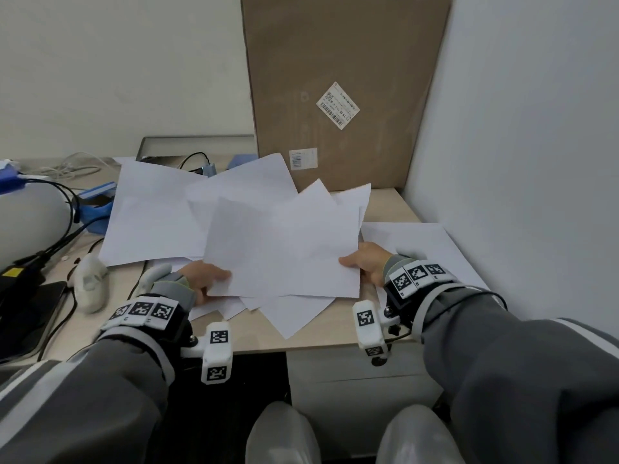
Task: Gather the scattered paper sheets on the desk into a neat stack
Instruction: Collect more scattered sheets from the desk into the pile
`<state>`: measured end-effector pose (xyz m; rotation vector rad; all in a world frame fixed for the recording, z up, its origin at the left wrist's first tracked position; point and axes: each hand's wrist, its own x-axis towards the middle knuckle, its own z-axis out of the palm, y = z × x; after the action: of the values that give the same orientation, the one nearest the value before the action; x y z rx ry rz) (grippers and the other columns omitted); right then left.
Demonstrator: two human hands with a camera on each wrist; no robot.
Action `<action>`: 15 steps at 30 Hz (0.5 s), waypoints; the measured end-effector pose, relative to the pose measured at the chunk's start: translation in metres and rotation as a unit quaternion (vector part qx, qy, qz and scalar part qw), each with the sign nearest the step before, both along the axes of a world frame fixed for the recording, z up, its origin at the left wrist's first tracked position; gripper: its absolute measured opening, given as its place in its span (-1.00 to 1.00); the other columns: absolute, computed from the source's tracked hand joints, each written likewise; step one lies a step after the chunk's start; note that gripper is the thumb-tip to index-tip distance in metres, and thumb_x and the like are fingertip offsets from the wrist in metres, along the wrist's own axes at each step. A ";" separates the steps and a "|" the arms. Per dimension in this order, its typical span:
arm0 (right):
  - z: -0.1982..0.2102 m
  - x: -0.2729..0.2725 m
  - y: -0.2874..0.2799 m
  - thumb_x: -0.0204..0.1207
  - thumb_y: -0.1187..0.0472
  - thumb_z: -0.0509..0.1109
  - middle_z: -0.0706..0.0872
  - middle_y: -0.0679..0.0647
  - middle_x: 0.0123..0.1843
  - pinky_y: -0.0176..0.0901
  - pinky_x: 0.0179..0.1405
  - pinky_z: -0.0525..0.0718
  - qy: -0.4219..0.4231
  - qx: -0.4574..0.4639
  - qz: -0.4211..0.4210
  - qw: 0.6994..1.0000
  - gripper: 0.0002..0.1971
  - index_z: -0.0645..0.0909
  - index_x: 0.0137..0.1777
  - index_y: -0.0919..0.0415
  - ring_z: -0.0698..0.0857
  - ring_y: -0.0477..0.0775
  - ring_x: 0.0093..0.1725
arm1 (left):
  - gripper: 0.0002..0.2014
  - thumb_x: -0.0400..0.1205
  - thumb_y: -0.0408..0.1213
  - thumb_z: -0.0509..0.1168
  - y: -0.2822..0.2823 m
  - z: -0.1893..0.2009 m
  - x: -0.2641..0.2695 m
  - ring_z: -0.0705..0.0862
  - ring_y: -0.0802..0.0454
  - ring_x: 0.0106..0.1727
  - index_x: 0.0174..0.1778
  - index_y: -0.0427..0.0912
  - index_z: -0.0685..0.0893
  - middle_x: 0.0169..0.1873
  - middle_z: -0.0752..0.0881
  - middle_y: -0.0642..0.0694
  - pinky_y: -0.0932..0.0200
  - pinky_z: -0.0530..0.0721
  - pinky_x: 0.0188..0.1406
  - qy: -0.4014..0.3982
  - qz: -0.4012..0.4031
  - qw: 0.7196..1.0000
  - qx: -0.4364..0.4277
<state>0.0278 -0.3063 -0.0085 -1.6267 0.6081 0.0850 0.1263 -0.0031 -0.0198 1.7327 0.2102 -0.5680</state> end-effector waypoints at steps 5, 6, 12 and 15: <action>-0.003 0.003 -0.004 0.54 0.40 0.40 0.70 0.22 -0.07 0.18 0.27 0.63 0.050 0.056 -0.038 0.996 -0.67 0.52 0.29 0.38 0.68 0.23 -0.04 | -0.61 0.52 -0.42 0.42 0.007 -0.024 0.017 0.65 -0.25 0.05 0.26 -0.43 0.59 0.08 0.70 -0.28 -0.07 0.59 0.20 -0.055 0.009 0.995 0.083; 0.000 0.001 -0.004 0.54 0.38 0.40 0.69 0.21 -0.11 0.20 0.22 0.65 0.057 0.070 -0.041 0.995 -0.72 0.55 0.23 0.36 0.69 0.22 -0.11 | -0.61 0.52 -0.42 0.42 0.009 -0.027 0.021 0.66 -0.24 0.04 0.27 -0.41 0.60 0.11 0.71 -0.28 -0.09 0.59 0.24 -0.061 0.011 0.996 0.068; 0.006 0.006 -0.006 0.52 0.55 0.33 0.70 0.33 0.23 0.22 0.28 0.62 -0.013 0.070 -0.044 0.996 -0.64 0.55 0.32 0.44 0.68 0.32 0.17 | -0.65 0.62 -0.57 0.25 0.005 -0.005 -0.003 0.64 -0.27 0.19 0.34 -0.33 0.55 0.22 0.66 -0.28 -0.16 0.55 0.29 -0.083 -0.015 0.992 -0.095; 0.016 0.009 -0.003 0.50 0.57 0.33 0.66 0.38 0.31 0.24 0.36 0.57 -0.086 0.077 -0.064 0.991 -0.62 0.55 0.33 0.48 0.67 0.33 0.22 | -0.71 0.61 -0.55 0.27 0.005 0.011 -0.002 0.68 -0.26 0.12 0.25 -0.31 0.62 0.22 0.67 -0.29 -0.14 0.60 0.21 -0.108 -0.014 0.986 -0.126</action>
<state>0.0364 -0.3097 0.0079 -1.4243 0.5584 -0.0998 0.1245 0.0019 -0.0088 1.5382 -0.0384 -0.4038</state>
